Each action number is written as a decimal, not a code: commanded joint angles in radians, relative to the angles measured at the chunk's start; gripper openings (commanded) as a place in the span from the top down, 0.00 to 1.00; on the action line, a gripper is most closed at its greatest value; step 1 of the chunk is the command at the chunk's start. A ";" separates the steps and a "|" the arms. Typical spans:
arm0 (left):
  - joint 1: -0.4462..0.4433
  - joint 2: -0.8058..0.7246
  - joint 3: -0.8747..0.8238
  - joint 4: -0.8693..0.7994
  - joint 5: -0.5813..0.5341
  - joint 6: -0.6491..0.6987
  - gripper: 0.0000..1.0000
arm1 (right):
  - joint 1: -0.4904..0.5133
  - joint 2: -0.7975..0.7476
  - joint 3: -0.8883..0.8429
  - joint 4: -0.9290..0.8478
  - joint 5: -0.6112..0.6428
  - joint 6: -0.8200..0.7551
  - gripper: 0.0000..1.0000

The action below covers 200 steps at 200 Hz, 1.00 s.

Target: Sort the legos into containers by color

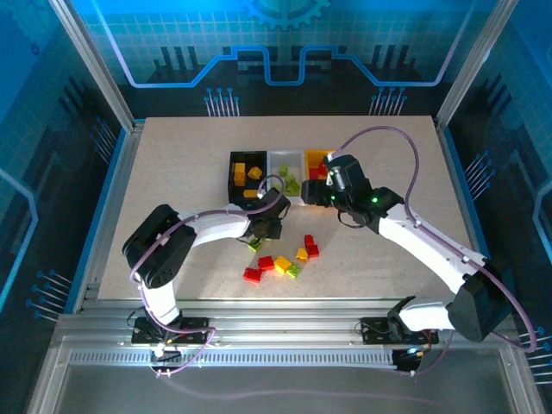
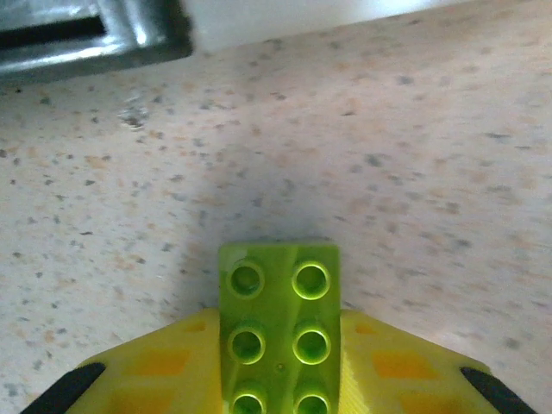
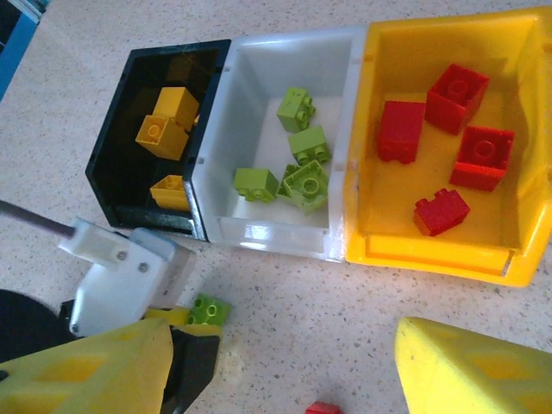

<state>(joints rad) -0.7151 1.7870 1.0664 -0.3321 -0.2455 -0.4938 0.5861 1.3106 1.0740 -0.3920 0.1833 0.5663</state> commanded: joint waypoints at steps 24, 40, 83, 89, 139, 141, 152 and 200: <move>-0.001 -0.164 0.101 0.041 0.049 -0.012 0.72 | -0.040 -0.065 -0.047 0.008 0.013 0.038 0.30; 0.014 -0.139 0.173 0.033 0.001 0.008 0.72 | -0.049 -0.078 -0.060 0.003 0.016 0.048 0.30; 0.087 0.066 0.411 -0.006 -0.064 0.036 0.72 | -0.068 -0.092 -0.072 -0.015 0.014 0.050 0.30; 0.093 0.101 0.446 -0.019 -0.077 0.044 0.73 | -0.069 -0.094 -0.072 -0.018 0.013 0.050 0.30; 0.113 0.298 0.648 -0.112 -0.141 0.077 0.72 | -0.074 -0.119 -0.092 -0.031 0.003 0.049 0.30; 0.114 0.304 0.653 -0.115 -0.141 0.077 0.72 | -0.074 -0.119 -0.094 -0.031 0.003 0.049 0.30; 0.118 0.331 0.672 -0.120 -0.133 0.068 0.72 | -0.074 -0.122 -0.099 -0.031 0.000 0.049 0.30; 0.112 0.365 0.714 -0.130 -0.093 0.046 0.49 | -0.075 -0.126 -0.096 -0.054 -0.019 0.050 0.29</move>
<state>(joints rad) -0.6041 2.1521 1.7382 -0.4370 -0.3466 -0.4438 0.5266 1.2060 0.9810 -0.4210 0.1749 0.6029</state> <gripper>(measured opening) 0.459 0.711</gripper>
